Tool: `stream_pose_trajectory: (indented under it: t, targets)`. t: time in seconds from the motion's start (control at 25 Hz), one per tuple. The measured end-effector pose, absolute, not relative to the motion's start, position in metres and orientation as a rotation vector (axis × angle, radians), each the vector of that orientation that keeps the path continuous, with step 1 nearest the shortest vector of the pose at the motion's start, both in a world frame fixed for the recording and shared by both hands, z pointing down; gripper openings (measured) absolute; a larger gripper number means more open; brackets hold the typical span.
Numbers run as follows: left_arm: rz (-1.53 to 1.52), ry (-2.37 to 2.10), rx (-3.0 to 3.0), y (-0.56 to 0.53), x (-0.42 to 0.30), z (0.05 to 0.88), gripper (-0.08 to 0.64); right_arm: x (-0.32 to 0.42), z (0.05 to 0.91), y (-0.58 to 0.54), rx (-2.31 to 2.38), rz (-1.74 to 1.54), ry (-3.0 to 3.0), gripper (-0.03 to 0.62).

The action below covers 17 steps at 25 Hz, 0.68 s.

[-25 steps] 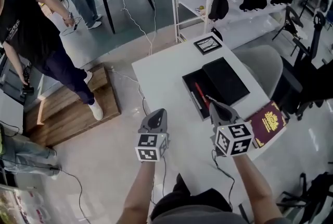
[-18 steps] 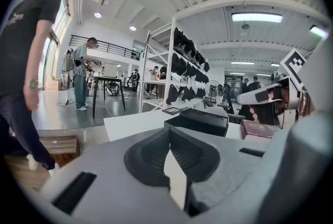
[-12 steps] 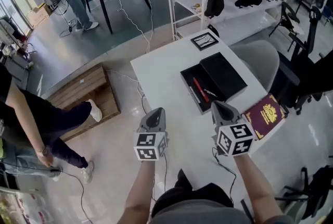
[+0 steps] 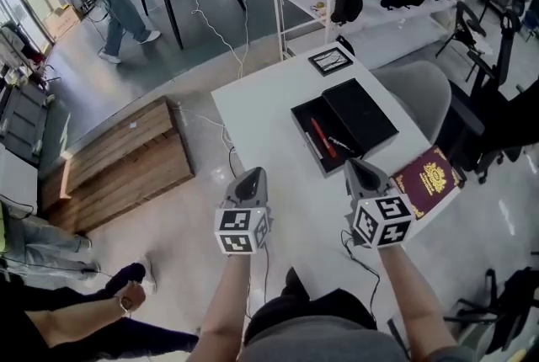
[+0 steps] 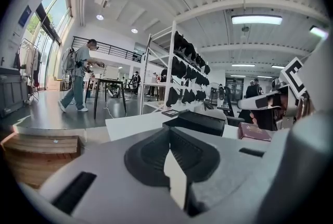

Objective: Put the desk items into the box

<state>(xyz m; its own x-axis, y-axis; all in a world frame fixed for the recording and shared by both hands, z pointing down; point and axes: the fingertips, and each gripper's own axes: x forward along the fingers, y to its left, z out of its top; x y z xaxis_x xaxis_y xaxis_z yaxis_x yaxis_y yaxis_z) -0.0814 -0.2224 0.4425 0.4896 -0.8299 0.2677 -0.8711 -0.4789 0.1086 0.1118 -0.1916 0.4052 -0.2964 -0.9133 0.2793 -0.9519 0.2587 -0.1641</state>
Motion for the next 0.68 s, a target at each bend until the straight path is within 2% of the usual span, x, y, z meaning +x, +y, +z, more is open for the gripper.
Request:
stream_pose_trajectory:
  t: [0.68]
  targets:
    - [0.257,-1.468,2.487,-0.2192,-0.0753,0.4449,0.006,0.1162,0.4157,-0.1921,1.760,0.503,-2.406,0.003]
